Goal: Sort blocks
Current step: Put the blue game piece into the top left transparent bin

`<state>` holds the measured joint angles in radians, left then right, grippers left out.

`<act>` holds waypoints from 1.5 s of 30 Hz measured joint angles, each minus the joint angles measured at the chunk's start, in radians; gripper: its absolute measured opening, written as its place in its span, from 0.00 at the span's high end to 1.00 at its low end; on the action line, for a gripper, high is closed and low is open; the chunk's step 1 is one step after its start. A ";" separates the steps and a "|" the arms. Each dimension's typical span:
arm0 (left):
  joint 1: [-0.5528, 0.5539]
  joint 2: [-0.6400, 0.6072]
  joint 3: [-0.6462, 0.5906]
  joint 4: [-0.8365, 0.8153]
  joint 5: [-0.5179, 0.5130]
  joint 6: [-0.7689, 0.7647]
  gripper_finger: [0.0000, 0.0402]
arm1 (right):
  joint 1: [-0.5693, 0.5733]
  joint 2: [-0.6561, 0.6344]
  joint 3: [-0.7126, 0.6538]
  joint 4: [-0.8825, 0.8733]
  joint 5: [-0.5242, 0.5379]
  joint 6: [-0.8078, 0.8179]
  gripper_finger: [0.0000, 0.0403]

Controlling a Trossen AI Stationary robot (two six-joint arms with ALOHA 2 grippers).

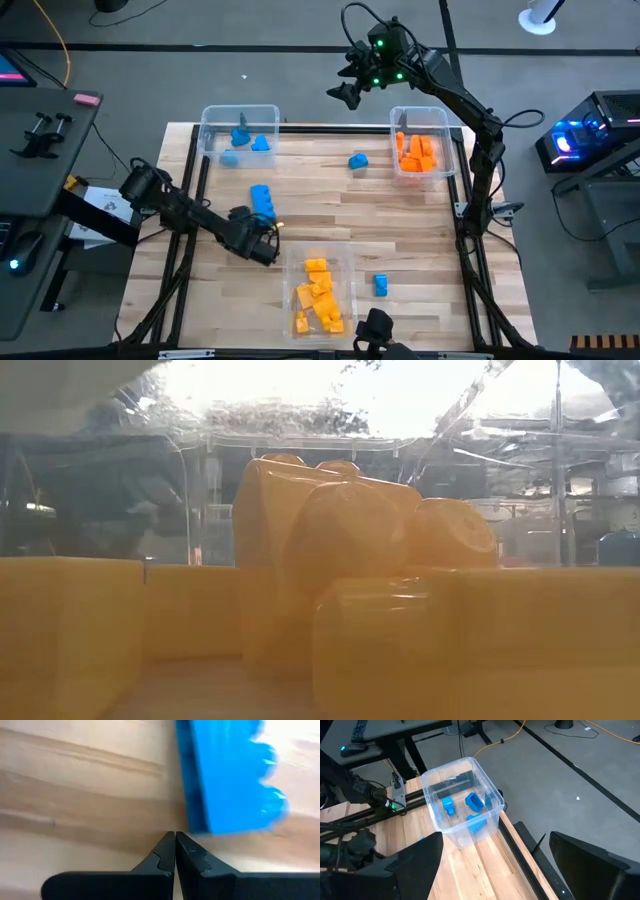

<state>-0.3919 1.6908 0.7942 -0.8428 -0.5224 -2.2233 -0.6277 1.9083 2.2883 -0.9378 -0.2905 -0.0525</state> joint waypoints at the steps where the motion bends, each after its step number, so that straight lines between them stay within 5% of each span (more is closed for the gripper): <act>1: -0.012 -0.017 0.007 -0.002 -0.004 0.000 1.00 | 0.000 0.000 0.000 0.000 0.000 0.000 0.10; 14: -0.059 -0.484 0.081 -0.286 -0.310 0.249 1.00 | 0.051 0.040 0.000 -0.105 -0.179 0.002 0.10; 19: 0.068 -0.619 0.014 -0.207 -0.008 0.579 1.00 | 0.134 0.119 -0.001 -0.155 -0.221 0.011 0.10; 22: 0.154 -0.630 -0.060 -0.202 0.233 0.618 1.00 | 0.192 0.167 -0.050 -0.137 -0.201 0.038 0.10; 24: 0.178 -0.618 -0.114 -0.175 0.302 0.601 1.00 | 0.230 0.192 -0.103 -0.095 -0.154 0.025 0.12; 29: 0.196 -0.585 -0.210 -0.044 0.203 0.472 1.00 | 0.297 0.211 -0.275 0.123 -0.104 0.050 0.31; 37: 0.299 -0.462 -0.277 0.138 0.108 0.480 1.00 | 0.328 0.208 -0.344 0.100 -0.042 0.048 0.95; 45: 0.386 -0.290 -0.275 0.305 0.074 0.589 1.00 | 0.320 0.139 -0.326 0.015 0.011 0.042 0.99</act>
<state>-0.0061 1.4005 0.5196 -0.5378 -0.4487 -1.6339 -0.3077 2.0475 1.9621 -0.9229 -0.2793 -0.0105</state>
